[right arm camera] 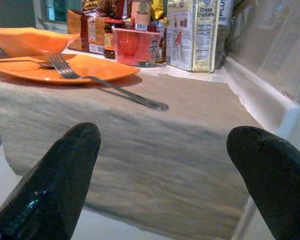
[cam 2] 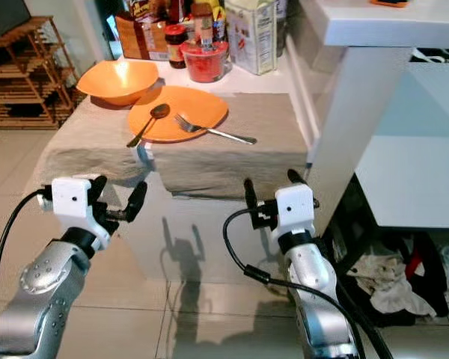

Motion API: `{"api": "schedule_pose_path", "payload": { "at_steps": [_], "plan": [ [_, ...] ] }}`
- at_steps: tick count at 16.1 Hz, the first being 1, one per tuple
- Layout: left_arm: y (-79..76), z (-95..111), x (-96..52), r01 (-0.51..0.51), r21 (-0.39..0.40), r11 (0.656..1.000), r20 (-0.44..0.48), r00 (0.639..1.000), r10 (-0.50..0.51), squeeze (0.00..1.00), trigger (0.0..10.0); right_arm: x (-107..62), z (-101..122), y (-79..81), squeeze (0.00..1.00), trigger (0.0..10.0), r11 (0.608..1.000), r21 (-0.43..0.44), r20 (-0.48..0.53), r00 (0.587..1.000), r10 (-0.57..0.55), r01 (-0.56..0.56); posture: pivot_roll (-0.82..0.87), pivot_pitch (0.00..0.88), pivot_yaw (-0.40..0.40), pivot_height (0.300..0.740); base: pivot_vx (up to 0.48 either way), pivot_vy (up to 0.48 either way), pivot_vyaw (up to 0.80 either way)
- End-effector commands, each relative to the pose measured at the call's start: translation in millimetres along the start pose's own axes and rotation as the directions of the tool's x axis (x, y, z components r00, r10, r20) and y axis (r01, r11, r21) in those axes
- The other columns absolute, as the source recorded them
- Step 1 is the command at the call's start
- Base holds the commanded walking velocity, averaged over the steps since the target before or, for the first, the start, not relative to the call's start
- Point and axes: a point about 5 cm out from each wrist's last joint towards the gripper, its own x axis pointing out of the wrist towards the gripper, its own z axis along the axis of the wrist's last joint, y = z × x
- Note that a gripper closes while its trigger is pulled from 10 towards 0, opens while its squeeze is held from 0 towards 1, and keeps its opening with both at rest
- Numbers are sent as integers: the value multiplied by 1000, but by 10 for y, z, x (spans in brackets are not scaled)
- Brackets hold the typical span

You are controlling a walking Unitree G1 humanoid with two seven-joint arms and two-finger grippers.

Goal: Setting the table

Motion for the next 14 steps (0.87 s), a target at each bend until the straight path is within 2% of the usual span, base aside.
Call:
{"api": "schedule_pose_path", "payload": {
  "at_steps": [1, 6, 7, 10, 14],
  "plan": [
    [-43, 92, 11, 14, 20, 1000, 41, 999, -15, 0, 10000, 15, 4, 9, 0, 10000, 1000, -6, 0, 1000, 9, -9, -74, 0, 58, 740, 458, 0, 0],
    [-59, 128, 29, 13, 22, 1000, 61, 998, -14, 0, 10000, 39, 22, 14, 0, 10000, 1000, -14, 12, 1000, 15, -15, -74, 0, 57, 740, 458, 0, 0],
    [-58, 136, 30, 9, 20, 1000, 66, 998, -10, 0, 10000, 45, 58, 19, 0, 10000, 1000, -21, 35, 999, 16, -15, -73, 0, 56, 740, 458, 0, 0],
    [-76, 238, 31, 6, 47, 999, 122, 992, -12, 0, 10000, 79, 346, -6, 0, 10000, 999, -40, 179, 984, -20, 28, -72, 0, 53, 740, 458, 0, 0],
    [-186, 414, 85, 48, 107, 993, 170, 983, -66, 0, 10000, 81, 403, -22, 0, 10000, 996, -51, 221, 973, -62, 74, -70, 0, 57, 740, 454, 0, 0]
  ]
}}
